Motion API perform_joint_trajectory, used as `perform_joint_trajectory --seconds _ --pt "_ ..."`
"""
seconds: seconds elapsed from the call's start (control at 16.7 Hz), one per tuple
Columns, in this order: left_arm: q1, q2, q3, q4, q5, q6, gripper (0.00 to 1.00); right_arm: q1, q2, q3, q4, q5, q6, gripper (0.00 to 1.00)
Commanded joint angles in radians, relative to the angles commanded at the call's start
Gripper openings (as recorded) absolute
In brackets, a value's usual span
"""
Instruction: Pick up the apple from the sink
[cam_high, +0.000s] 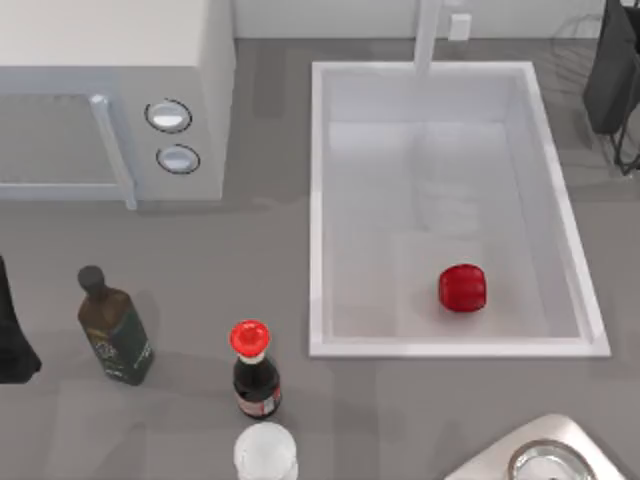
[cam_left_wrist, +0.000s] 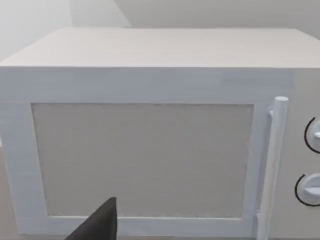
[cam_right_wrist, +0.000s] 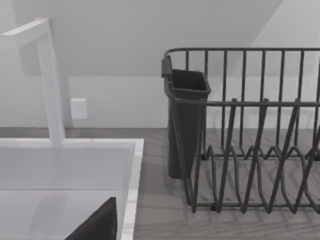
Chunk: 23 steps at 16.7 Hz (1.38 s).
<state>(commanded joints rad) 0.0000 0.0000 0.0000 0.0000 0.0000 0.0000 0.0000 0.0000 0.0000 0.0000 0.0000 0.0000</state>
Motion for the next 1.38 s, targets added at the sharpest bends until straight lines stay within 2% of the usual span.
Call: perform_joint_trajectory --seconds 0.84,1.08,1.38 --pt "0.0 0.0 0.0 0.0 0.0 0.0 1.0 0.007 0.031 0.03 -0.02 0.0 0.008 1.0" --pt "0.0 0.0 0.0 0.0 0.0 0.0 1.0 0.05 0.22 0.203 -0.133 0.0 0.052 1.0" --pt "0.0 0.0 0.0 0.0 0.0 0.0 1.0 0.138 0.669 0.564 -0.365 0.001 0.144 1.0"
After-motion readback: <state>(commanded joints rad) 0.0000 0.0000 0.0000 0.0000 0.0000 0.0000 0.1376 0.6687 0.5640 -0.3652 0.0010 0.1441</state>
